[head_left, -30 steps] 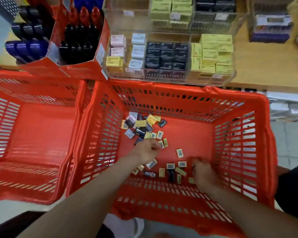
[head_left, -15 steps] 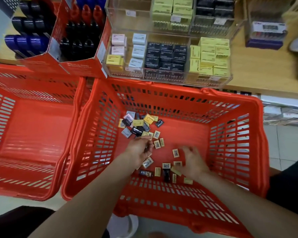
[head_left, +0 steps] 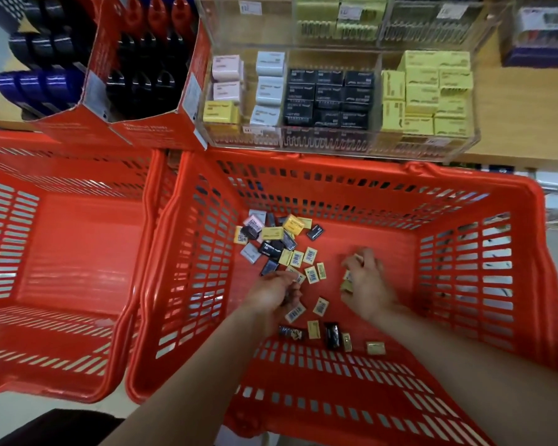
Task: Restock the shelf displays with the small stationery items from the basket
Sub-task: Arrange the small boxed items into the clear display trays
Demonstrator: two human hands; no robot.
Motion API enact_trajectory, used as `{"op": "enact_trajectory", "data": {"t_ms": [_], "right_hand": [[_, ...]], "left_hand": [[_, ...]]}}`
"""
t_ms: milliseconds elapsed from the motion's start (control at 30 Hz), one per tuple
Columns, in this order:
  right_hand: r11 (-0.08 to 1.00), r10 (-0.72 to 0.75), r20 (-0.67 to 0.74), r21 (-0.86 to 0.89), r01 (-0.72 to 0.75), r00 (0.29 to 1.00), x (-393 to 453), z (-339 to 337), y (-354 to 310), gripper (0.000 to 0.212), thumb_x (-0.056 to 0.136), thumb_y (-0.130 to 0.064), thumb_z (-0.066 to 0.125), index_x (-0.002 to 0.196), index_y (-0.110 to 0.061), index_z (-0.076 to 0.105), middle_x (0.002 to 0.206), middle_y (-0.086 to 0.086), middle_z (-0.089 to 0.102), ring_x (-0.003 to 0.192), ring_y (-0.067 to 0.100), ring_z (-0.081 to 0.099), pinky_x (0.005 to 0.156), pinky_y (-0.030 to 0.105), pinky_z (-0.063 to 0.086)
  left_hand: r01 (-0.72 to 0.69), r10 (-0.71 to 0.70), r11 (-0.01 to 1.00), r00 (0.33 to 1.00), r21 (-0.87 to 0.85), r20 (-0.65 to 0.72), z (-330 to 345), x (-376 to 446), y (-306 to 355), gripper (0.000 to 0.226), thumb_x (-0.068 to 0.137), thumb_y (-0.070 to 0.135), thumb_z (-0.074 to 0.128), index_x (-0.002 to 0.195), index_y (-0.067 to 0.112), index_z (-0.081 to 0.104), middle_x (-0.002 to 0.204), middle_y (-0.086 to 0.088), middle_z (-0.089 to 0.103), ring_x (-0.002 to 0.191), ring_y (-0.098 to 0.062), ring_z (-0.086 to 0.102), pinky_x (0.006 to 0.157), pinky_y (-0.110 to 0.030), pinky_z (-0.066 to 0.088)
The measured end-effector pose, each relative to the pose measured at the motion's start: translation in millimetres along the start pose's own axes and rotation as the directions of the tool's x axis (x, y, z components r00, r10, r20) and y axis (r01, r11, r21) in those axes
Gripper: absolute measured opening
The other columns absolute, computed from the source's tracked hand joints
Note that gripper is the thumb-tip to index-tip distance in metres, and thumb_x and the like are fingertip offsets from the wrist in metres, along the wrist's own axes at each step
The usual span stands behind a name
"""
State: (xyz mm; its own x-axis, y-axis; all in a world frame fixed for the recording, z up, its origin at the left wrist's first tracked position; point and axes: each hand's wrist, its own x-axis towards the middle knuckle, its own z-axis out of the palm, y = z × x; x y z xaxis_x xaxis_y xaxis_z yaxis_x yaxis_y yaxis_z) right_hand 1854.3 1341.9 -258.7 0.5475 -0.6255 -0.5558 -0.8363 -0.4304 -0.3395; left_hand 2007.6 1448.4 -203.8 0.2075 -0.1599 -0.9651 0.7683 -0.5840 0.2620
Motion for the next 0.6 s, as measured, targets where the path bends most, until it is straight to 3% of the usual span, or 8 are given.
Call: {"op": "enact_trajectory", "data": {"t_ms": [100, 167, 267, 400, 500, 600], "right_hand": [[0.999, -0.04, 0.012, -0.022, 0.041, 0.999, 10, -2, 9, 0.05, 0.079, -0.016, 0.076, 0.123, -0.021, 0.053, 0.138, 0.001, 0.029, 0.121, 0.025, 0.043, 0.102, 0.031, 0.04], [0.999, -0.049, 0.032, 0.014, 0.048, 0.998, 12, -4, 12, 0.045, 0.076, -0.013, 0.078, 0.113, -0.022, 0.056, 0.135, 0.0, 0.033, 0.117, 0.024, 0.046, 0.1, 0.027, 0.039], [0.98, -0.039, -0.018, 0.195, 0.042, 0.999, 8, -14, 7, 0.042, 0.067, -0.008, 0.081, 0.102, -0.02, 0.061, 0.124, 0.0, 0.041, 0.111, 0.023, 0.052, 0.096, 0.023, 0.041], [0.939, -0.105, -0.169, 0.307, 0.154, 0.98, -17, -51, -27, 0.043, 0.064, -0.012, 0.084, 0.094, -0.028, 0.058, 0.111, -0.008, 0.04, 0.091, 0.001, 0.049, 0.076, -0.004, 0.03], [0.915, -0.172, -0.307, 0.304, 0.267, 0.936, -47, -98, -60, 0.042, 0.062, -0.013, 0.083, 0.094, -0.025, 0.06, 0.111, -0.007, 0.039, 0.088, -0.003, 0.047, 0.078, -0.005, 0.029], [0.917, -0.21, -0.358, 0.25, 0.31, 0.91, -87, -152, -87, 0.042, 0.058, -0.013, 0.083, 0.094, -0.022, 0.062, 0.108, -0.005, 0.039, 0.085, 0.002, 0.047, 0.083, 0.008, 0.039]], "left_hand": [[-0.003, 0.003, 1.0, 1.0, -0.004, 0.01, 2, 3, 0, 0.014, 0.099, 0.007, 0.054, 0.095, 0.007, 0.068, 0.079, -0.007, 0.062, 0.076, -0.015, 0.058, 0.084, -0.031, 0.055], [-0.003, 0.003, 1.0, 1.0, -0.006, 0.012, 2, 5, 0, 0.013, 0.098, 0.007, 0.055, 0.101, 0.006, 0.068, 0.08, -0.006, 0.063, 0.076, -0.015, 0.059, 0.089, -0.034, 0.056], [-0.009, 0.01, 1.0, 0.999, -0.015, 0.034, 6, 7, 3, 0.011, 0.096, 0.011, 0.061, 0.104, 0.005, 0.066, 0.084, -0.006, 0.064, 0.079, -0.015, 0.062, 0.074, -0.029, 0.059], [0.002, 0.008, 0.994, 0.996, -0.111, 0.094, 18, -7, 5, 0.01, 0.093, 0.014, 0.064, 0.096, 0.004, 0.065, 0.083, -0.007, 0.061, 0.079, -0.017, 0.06, 0.068, -0.03, 0.058], [0.02, 0.044, 0.963, 0.972, -0.268, 0.232, 36, -48, 17, 0.023, 0.094, 0.03, 0.061, 0.096, 0.007, 0.064, 0.089, -0.012, 0.063, 0.081, -0.022, 0.06, 0.057, -0.029, 0.057], [-0.013, 0.166, 0.93, 0.906, -0.367, 0.389, 49, -117, 36, 0.04, 0.098, 0.041, 0.051, 0.089, 0.008, 0.07, 0.078, -0.01, 0.069, 0.066, -0.02, 0.066, 0.051, -0.025, 0.053]]}}
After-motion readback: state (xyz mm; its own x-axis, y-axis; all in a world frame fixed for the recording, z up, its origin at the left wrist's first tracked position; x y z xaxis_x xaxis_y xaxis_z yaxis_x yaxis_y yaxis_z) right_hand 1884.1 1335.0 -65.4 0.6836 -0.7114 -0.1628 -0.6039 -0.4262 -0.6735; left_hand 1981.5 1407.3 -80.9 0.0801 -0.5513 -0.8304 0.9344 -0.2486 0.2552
